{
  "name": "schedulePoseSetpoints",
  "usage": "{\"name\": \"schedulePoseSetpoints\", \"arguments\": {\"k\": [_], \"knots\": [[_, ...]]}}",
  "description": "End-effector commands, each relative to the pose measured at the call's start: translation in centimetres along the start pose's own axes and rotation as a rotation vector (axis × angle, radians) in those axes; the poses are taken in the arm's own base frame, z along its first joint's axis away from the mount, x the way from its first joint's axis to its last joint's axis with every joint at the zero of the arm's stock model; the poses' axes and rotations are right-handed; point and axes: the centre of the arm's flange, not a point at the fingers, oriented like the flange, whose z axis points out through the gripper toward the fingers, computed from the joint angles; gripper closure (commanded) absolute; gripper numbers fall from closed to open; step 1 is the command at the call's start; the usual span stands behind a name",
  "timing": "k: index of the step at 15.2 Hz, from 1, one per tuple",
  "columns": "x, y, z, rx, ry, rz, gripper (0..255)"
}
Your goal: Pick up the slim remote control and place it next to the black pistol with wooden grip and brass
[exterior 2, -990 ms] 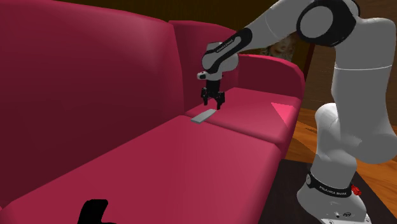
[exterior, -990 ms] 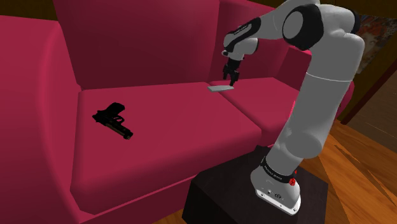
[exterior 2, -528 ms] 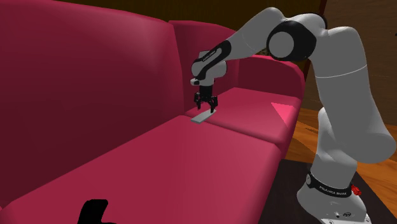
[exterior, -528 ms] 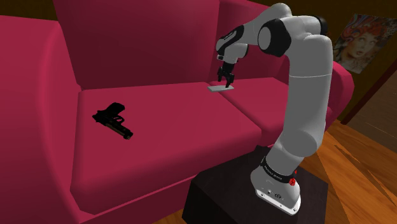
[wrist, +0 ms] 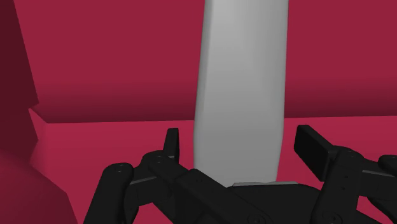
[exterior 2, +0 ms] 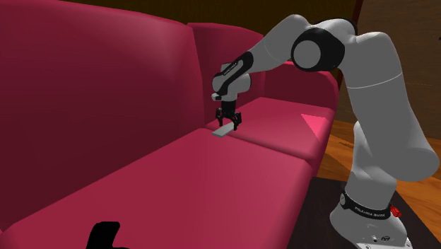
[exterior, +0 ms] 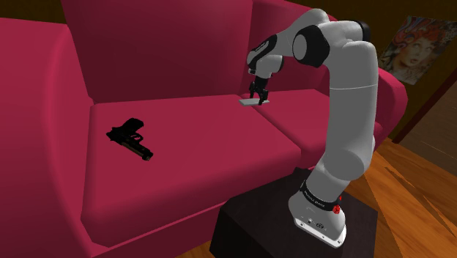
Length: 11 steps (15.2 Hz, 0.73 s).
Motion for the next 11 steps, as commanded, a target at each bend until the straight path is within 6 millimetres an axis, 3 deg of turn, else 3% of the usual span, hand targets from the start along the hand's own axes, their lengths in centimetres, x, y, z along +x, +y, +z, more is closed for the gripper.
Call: {"name": "schedulePoseSetpoints", "arguments": {"k": [1, 5, 6, 11], "knots": [[0.00, -0.01, 0.06, 0.000, 0.000, 0.000, 0], [0.00, -0.01, 0.06, 0.000, 0.000, 0.000, 0], [0.00, -0.01, 0.06, 0.000, 0.000, 0.000, 255], [0.00, -0.01, 0.07, 0.000, 0.000, 0.000, 255]]}}
